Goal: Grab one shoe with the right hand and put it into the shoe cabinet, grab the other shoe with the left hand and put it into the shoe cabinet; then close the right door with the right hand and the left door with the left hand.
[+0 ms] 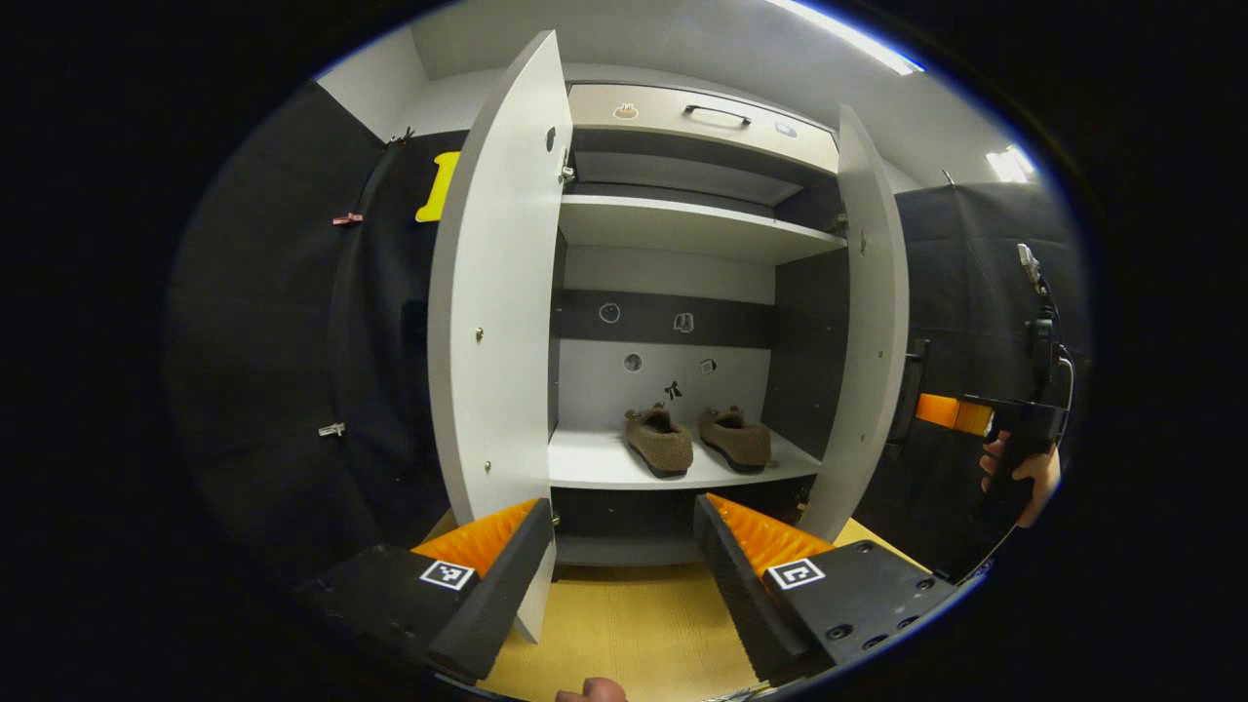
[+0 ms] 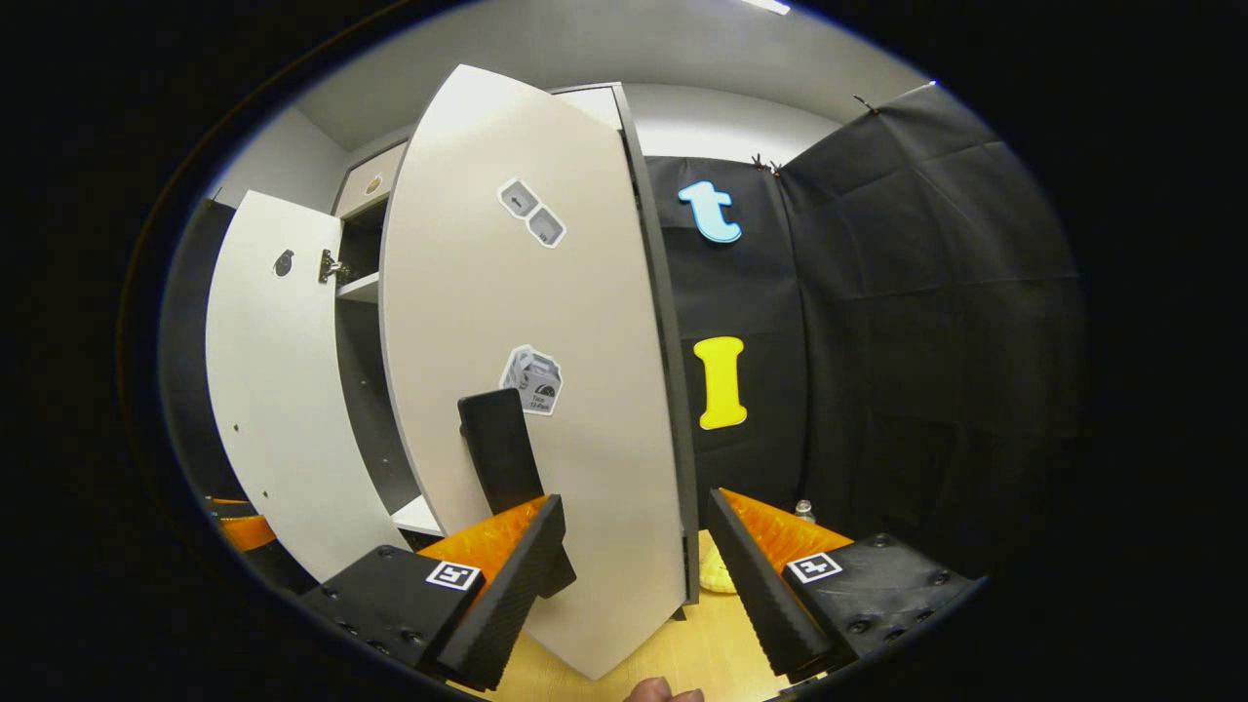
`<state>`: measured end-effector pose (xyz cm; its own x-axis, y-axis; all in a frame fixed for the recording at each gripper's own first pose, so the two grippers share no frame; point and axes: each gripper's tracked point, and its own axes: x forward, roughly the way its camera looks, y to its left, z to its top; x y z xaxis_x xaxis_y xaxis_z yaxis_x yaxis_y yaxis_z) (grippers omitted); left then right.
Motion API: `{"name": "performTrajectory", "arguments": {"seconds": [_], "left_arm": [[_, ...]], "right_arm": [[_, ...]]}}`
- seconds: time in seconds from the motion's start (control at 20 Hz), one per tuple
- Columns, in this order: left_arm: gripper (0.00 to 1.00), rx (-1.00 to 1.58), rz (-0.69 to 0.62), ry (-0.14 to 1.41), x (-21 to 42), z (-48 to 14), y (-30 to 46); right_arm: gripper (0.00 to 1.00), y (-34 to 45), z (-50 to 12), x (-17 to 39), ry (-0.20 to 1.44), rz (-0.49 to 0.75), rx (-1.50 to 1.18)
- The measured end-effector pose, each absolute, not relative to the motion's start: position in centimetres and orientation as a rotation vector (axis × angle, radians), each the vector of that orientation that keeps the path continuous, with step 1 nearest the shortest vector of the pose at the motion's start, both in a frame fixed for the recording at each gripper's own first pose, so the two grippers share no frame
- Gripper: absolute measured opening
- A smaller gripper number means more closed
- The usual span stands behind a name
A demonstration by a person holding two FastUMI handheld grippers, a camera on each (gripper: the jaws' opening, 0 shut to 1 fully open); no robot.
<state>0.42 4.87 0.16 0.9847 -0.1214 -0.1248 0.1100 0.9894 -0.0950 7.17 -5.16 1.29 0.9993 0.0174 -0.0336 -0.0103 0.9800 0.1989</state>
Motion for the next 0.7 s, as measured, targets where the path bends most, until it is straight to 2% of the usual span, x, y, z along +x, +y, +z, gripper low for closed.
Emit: {"name": "performTrajectory", "arguments": {"seconds": [0.35,0.7], "left_arm": [[0.93,-0.088,-0.048,0.107,0.1,1.0,9.0],[0.93,-0.062,0.125,0.055,0.6,2.9,18.9]], "right_arm": [[0.98,1.8,0.1,6.7,0.071,0.135,0.175],[0.98,5.5,-0.7,5.4,0.105,0.196,0.172]]}}
